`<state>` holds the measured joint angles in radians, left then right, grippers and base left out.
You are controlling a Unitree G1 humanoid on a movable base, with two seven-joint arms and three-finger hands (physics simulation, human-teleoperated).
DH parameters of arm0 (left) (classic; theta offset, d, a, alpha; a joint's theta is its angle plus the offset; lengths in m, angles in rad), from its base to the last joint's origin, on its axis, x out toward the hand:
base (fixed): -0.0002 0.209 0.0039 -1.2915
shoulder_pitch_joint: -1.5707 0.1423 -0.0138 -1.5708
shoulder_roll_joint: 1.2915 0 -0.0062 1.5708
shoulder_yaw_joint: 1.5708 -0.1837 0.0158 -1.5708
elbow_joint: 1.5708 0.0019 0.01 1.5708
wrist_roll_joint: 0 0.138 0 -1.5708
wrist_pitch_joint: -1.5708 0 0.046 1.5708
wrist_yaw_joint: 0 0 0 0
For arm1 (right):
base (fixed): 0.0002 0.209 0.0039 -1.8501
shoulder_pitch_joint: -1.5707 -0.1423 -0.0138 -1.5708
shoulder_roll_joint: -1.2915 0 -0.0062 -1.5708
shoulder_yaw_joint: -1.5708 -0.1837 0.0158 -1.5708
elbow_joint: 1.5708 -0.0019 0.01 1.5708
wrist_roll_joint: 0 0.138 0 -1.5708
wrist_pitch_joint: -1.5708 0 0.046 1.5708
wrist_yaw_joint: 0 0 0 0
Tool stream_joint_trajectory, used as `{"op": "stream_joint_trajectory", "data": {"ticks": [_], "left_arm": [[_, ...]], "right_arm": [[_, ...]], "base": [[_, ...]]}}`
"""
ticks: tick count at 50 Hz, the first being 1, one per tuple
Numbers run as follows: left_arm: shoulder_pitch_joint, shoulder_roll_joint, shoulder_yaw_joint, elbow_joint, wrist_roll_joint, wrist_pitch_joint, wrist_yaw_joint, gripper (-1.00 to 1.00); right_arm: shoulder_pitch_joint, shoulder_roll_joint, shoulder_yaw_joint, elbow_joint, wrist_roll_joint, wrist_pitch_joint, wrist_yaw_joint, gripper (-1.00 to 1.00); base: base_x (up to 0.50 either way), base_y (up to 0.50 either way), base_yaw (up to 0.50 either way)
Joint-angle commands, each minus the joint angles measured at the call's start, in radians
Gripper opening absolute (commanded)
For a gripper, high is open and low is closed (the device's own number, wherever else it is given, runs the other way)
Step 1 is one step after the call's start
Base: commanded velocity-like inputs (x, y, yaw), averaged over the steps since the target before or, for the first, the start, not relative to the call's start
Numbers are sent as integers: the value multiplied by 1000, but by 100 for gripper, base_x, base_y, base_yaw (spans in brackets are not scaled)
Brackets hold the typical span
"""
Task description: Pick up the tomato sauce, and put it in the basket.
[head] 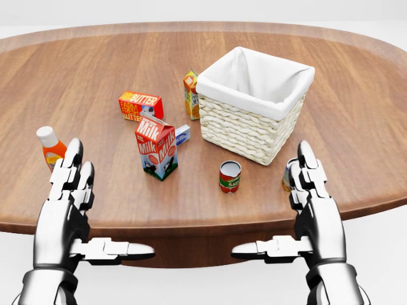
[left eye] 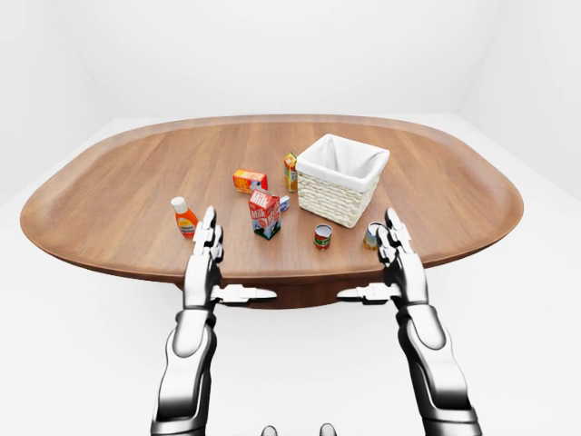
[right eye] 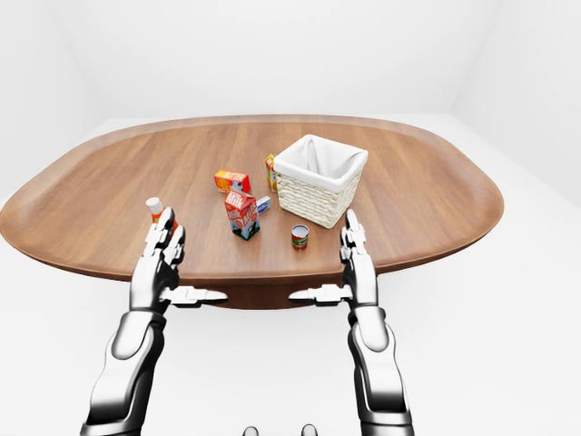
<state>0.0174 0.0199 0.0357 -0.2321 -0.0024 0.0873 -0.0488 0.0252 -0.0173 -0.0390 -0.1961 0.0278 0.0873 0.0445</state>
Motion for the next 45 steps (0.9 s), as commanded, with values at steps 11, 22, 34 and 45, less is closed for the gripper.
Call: {"op": "stream_joint_trajectory", "data": {"ticks": [11,22,34,45], "left_arm": [[7,-2,-2,-38,6,0,-4,100],[6,-3,-5,-28,8,0,-4,100],[9,-4,-8,-28,10,0,-4,100],[9,-4,-8,-13,10,0,-4,100]], "right_arm": [[30,2,4,-85,30,0,42,100],[25,3,2,-78,32,0,37,100],[27,2,5,-91,37,0,41,100],[28,3,5,-93,36,0,40,100]], "base": [[29,0,0],[41,0,0],[0,-33,0],[-1,-50,0]]}}
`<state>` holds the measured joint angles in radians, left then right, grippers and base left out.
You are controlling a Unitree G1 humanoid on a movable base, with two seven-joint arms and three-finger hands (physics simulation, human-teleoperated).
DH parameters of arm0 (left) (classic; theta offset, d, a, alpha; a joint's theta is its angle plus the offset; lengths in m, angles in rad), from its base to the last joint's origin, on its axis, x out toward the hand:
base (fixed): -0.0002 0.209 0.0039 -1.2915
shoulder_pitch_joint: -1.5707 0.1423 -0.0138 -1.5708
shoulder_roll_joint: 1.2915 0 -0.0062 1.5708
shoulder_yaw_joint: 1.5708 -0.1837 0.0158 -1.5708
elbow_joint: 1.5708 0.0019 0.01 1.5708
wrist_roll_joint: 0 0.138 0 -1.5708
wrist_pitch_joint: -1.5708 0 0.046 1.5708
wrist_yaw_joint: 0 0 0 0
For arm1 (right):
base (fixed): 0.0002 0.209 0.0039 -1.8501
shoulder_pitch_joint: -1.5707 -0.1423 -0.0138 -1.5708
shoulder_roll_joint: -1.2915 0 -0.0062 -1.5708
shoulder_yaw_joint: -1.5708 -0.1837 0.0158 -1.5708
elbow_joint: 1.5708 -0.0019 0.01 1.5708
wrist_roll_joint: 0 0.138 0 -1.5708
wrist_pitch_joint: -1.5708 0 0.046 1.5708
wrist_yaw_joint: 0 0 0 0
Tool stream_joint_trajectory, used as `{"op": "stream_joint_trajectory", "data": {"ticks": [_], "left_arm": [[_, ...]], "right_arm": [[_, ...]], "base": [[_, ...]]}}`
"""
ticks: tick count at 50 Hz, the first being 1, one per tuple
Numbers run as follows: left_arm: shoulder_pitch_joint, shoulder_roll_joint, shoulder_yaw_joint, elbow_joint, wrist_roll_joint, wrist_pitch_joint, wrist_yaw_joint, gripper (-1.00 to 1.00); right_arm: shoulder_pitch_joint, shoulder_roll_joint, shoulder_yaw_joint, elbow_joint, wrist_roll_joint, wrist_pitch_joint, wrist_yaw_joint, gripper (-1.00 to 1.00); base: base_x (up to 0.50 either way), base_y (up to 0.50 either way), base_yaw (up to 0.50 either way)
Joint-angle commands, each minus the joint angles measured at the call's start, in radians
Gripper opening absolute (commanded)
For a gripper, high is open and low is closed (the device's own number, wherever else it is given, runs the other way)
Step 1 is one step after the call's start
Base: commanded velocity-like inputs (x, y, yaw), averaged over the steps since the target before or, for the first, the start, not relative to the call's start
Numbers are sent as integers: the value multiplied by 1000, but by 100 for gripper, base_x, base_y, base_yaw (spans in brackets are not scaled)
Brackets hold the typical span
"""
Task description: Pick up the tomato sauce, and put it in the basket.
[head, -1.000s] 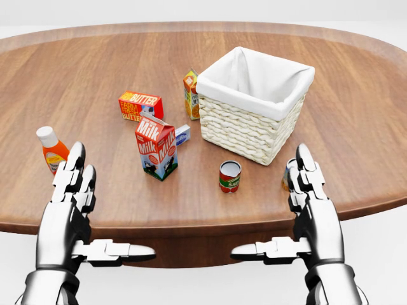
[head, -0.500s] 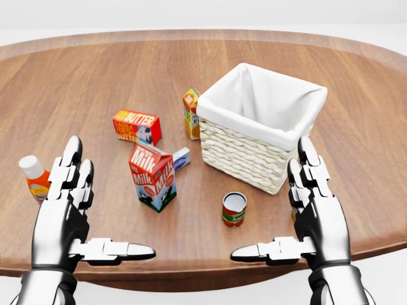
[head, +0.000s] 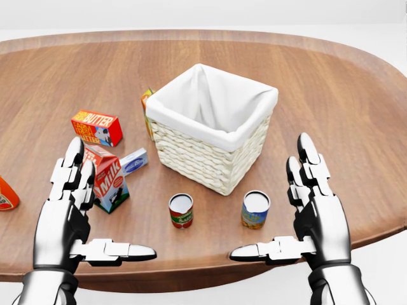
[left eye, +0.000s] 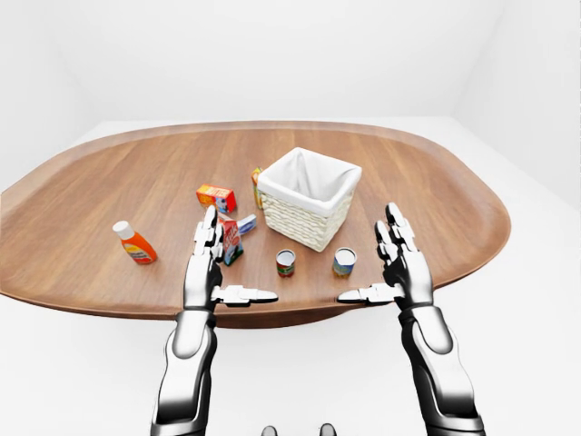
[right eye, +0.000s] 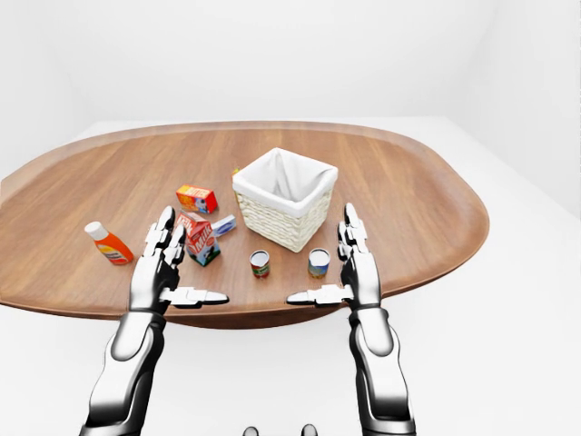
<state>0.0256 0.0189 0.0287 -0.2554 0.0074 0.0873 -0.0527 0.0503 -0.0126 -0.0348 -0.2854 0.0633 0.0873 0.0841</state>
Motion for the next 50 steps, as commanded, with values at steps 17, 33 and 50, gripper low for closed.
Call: {"op": "stream_joint_trajectory", "data": {"ticks": [17,33,50], "left_arm": [[5,-4,-3,-1,0,0,0,100],[2,-3,-2,9,1,0,1,100],[6,-5,-6,-1,1,0,1,100]], "right_arm": [[-3,-3,-4,7,4,0,-1,100],[6,-1,4,3,-5,0,1,100],[5,-1,6,9,-14,0,-6,100]], "base": [[-1,-50,0],[8,-8,0],[35,0,0]]}}
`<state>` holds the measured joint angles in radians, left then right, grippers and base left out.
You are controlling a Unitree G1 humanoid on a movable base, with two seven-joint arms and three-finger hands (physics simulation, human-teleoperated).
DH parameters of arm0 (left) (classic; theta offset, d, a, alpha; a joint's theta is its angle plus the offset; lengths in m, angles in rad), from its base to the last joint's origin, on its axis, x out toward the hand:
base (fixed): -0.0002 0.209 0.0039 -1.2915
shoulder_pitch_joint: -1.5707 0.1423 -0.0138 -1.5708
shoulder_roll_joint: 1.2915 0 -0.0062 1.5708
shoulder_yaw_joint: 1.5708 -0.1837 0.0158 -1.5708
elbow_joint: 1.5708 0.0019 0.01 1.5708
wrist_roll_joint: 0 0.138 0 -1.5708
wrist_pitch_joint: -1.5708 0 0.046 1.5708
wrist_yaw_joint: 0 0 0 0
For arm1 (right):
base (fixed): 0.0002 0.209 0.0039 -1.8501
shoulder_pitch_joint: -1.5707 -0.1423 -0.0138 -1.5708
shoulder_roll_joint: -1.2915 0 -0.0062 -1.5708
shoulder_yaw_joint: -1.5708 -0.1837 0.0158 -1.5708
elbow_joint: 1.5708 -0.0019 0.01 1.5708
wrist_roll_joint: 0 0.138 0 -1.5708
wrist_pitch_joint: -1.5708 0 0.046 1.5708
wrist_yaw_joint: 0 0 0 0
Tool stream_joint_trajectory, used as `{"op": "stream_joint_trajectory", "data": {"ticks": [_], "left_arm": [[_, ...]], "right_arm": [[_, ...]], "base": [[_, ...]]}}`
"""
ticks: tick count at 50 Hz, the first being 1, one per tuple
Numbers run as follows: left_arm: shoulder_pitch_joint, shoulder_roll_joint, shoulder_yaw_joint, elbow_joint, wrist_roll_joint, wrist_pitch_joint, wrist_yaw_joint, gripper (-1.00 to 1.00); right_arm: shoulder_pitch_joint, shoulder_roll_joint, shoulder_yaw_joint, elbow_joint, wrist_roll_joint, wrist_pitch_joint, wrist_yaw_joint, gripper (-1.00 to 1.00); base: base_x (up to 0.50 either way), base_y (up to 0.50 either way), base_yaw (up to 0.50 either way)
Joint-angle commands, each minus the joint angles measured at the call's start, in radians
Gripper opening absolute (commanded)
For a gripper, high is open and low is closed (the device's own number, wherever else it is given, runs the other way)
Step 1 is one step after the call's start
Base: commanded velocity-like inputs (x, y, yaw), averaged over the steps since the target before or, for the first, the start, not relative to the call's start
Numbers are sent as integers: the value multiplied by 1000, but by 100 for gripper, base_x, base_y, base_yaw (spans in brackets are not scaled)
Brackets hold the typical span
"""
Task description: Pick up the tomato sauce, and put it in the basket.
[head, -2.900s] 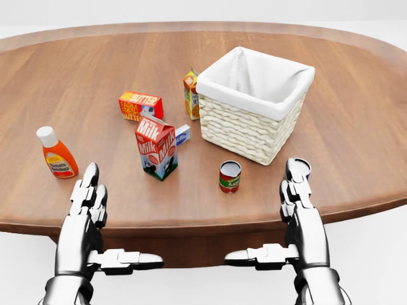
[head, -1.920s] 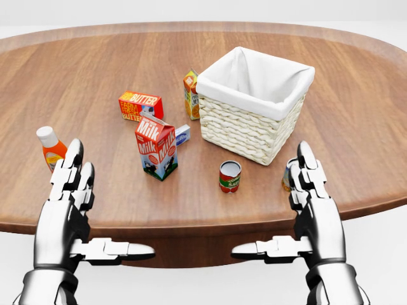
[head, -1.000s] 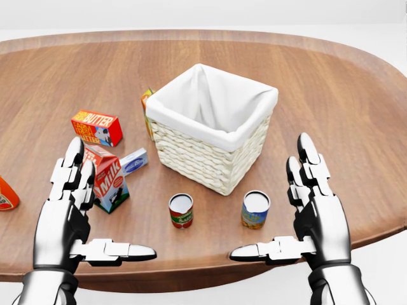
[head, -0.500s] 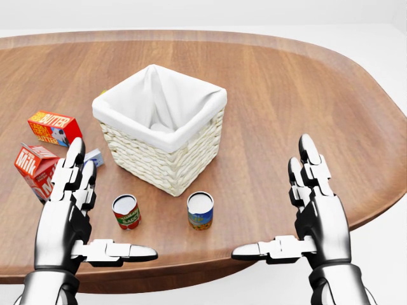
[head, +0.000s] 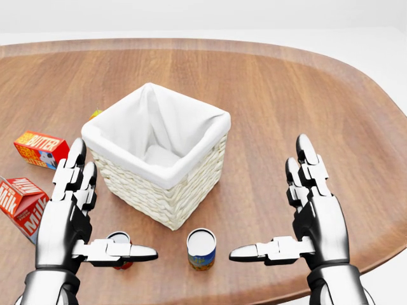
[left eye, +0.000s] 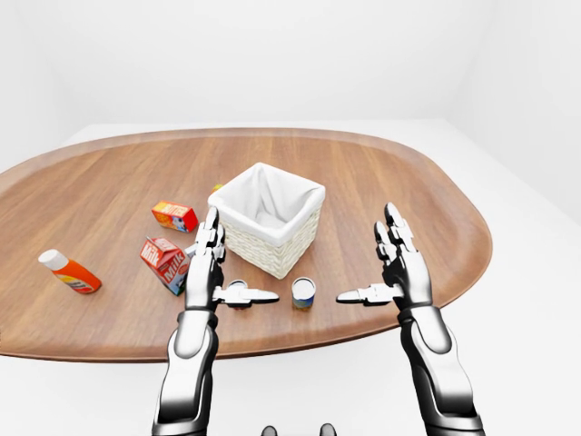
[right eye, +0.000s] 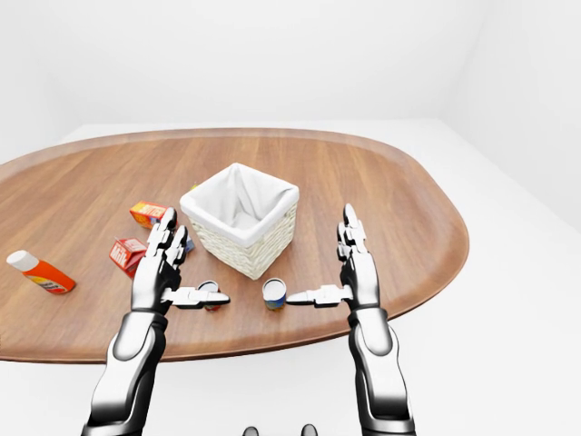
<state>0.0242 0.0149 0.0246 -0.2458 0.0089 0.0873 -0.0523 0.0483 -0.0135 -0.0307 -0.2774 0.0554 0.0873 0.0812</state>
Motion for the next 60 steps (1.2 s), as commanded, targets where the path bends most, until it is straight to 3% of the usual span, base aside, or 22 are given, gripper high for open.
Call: {"op": "stream_joint_trajectory", "data": {"ticks": [1,11,18,42,60], "left_arm": [[9,-1,-1,-6,0,0,0,100],[10,0,-2,-27,0,0,0,100],[11,-1,-2,-18,2,0,0,100],[-1,9,11,-37,21,0,-2,100],[-13,24,26,-52,117,0,-4,100]], "right_arm": [[8,0,2,-2,-5,0,-3,100],[22,3,3,-32,18,0,14,100],[13,2,6,-9,-4,0,-2,100],[14,2,5,-6,2,0,1,100],[10,1,4,-1,1,0,1,100]], "base": [[0,0,0],[2,0,0],[47,0,0],[0,0,0],[0,0,0]]}}
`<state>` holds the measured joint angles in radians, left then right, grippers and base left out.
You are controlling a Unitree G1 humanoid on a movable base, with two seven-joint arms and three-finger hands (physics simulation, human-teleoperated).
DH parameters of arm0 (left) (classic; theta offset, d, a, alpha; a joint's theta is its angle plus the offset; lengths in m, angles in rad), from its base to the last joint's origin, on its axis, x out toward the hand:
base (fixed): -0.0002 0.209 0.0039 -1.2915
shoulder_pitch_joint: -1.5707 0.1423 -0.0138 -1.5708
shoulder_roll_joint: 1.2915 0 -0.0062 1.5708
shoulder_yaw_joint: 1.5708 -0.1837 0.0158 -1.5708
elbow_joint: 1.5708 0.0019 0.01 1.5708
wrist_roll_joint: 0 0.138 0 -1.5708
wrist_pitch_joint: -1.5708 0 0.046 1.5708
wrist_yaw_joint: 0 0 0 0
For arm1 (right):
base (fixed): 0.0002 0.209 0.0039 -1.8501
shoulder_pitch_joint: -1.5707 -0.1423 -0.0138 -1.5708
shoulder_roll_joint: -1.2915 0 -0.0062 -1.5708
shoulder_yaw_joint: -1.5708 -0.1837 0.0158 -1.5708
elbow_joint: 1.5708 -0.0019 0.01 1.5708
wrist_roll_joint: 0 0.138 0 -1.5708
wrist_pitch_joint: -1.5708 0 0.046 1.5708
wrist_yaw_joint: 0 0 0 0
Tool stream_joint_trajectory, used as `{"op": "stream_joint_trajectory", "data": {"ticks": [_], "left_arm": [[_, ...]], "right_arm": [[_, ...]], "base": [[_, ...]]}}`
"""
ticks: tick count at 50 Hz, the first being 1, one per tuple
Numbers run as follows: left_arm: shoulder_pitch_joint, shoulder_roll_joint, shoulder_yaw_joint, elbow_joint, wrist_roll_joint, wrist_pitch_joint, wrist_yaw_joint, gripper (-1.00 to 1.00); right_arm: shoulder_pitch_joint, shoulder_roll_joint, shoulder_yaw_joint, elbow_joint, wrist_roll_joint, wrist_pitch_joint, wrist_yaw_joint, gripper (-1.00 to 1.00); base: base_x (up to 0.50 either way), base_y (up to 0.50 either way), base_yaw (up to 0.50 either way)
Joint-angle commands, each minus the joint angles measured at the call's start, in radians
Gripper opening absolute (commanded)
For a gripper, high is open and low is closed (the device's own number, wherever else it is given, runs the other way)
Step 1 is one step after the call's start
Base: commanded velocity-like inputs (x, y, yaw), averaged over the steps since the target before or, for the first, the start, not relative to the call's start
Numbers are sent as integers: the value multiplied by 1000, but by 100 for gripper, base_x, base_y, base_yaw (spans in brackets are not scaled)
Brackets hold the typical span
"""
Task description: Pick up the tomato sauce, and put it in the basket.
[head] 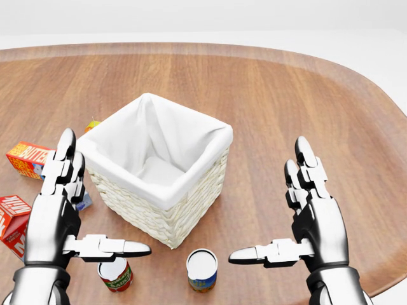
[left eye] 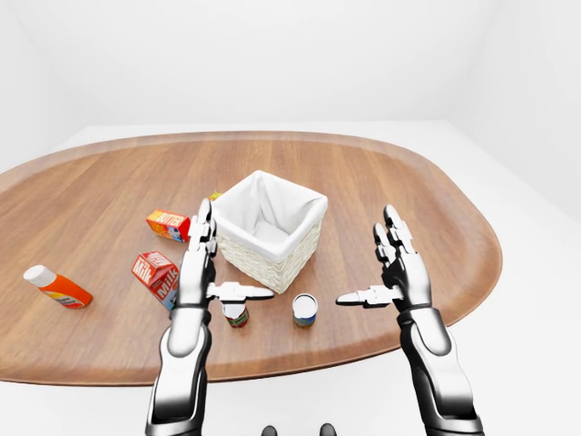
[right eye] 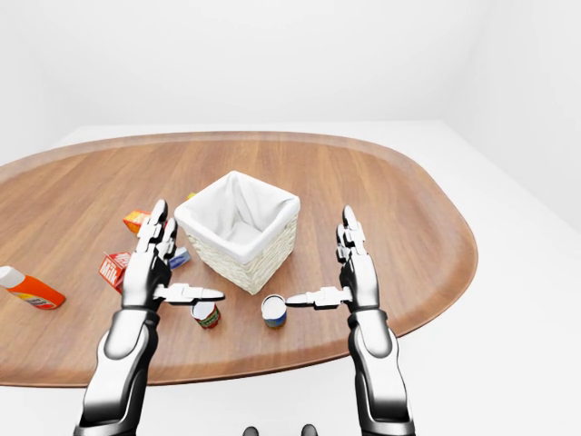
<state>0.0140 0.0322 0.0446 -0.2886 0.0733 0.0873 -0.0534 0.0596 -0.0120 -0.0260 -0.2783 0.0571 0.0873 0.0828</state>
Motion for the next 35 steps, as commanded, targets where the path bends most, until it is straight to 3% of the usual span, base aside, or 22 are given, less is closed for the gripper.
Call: {"op": "stream_joint_trajectory", "data": {"ticks": [1,35], "left_arm": [[-3,8,6,-8,61,0,-3,100],[-20,29,26,-12,204,0,-47,100]], "right_arm": [[0,0,0,-2,0,0,0,100],[4,1,2,-3,-2,0,0,100]], "base": [[0,0,0],[0,0,0]]}}
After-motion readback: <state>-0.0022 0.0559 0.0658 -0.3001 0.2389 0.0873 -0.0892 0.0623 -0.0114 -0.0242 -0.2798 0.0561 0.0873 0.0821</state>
